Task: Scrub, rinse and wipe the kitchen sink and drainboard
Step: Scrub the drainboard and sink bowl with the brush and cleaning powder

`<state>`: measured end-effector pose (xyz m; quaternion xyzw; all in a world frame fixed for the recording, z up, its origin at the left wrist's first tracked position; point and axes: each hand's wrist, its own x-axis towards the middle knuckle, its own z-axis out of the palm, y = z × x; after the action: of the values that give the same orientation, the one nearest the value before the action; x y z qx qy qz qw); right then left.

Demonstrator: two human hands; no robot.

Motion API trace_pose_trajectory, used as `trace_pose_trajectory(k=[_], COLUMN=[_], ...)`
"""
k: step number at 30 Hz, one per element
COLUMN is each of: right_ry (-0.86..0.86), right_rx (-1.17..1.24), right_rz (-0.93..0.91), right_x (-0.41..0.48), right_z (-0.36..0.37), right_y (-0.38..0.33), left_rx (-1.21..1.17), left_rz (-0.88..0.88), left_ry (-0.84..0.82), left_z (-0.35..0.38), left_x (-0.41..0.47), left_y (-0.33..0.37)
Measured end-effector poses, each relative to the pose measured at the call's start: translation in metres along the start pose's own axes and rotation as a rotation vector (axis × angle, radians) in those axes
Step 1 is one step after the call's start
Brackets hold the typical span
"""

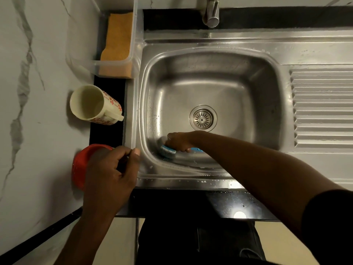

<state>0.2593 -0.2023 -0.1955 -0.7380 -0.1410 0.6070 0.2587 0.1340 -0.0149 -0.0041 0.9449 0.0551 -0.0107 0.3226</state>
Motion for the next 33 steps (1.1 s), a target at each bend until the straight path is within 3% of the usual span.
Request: trace_pose_trajectory(k=[3,9,15,19,25,27,30,33], right_ry=[-0.098,-0.154,-0.035,-0.1,-0.17,-0.151,-0.11,-0.082], right_rx=[-0.078,-0.148,-0.171,0.028,-0.14,-0.206,-0.292,-0.109], right_rz=[-0.031,0.156,-0.111,-0.009,0.238,0.188,-0.051,-0.038], right_x=[-0.027,-0.061,-0.029,-0.058,-0.085,-0.067,-0.041,-0.032], right_z=[-0.011,-0.02,-0.01,-0.018,-0.03,-0.025,-0.013,-0.016], right_y=[0.008,0.055,-0.017,0.008,0.097,0.08,0.019,-0.005], left_rx=[0.01,-0.005,-0.053,-0.089,-0.069,-0.084,-0.101,-0.112], left_rz=[0.022,0.047,0.018,0.008,0.019,0.015,0.016,0.02], left_ry=[0.019,0.025,-0.007,-0.026,-0.033,-0.026,-0.023,-0.034], left_z=[-0.002,-0.003,0.004,0.004,0.008,0.007,0.009,0.011], left_x=[0.003,0.006,0.002,0.001,0.003,0.004,0.005,0.004], left_y=[0.004,0.006,0.002,0.003,0.0,0.003,0.007,0.009])
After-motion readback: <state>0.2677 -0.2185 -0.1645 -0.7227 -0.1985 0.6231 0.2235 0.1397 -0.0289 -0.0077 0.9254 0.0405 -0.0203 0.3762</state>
